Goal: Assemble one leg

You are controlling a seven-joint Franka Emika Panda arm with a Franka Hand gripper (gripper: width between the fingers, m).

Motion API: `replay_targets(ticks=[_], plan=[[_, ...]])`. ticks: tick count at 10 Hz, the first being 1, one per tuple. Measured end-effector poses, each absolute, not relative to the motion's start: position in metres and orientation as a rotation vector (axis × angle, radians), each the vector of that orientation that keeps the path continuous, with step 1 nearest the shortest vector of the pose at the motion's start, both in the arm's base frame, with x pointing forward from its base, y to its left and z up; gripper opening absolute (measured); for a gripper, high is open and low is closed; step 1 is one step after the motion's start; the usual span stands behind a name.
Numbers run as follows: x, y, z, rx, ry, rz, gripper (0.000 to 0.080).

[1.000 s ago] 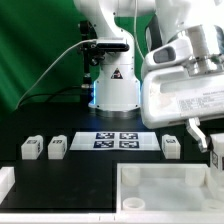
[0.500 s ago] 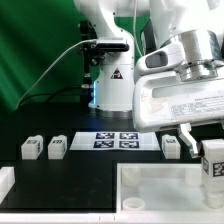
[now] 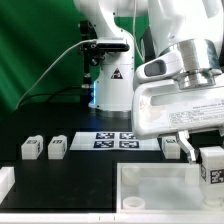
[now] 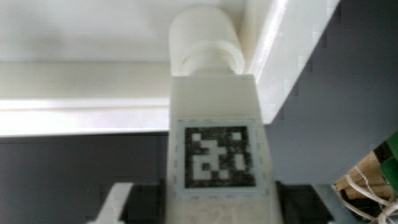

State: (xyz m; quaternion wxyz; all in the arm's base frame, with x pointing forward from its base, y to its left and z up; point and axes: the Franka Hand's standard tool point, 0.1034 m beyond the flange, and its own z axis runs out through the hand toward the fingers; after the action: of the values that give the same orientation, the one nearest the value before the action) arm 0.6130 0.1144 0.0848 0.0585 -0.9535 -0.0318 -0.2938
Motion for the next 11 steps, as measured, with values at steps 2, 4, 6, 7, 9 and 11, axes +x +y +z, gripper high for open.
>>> replay_targets(ticks=[2,4,6,7,9,11], plan=[[0.6109,0.1145,0.0812,-2.896,-0.067,-0.877,0.0291],[0.6119,0.1148,0.0805,-2.892,-0.039,-0.911,0.0291],[0.6139,0.1145,0.0804,-2.895,-0.040,-0.900,0.0291],[0.6122,0.1148,0.0778,-2.901,-0.041,-0.877,0.0377],[0.6121,0.1148,0.0775,-2.901,-0.041,-0.876,0.0516],[0.6119,0.1148,0.0773,-2.901,-0.041,-0.875,0.0643]])
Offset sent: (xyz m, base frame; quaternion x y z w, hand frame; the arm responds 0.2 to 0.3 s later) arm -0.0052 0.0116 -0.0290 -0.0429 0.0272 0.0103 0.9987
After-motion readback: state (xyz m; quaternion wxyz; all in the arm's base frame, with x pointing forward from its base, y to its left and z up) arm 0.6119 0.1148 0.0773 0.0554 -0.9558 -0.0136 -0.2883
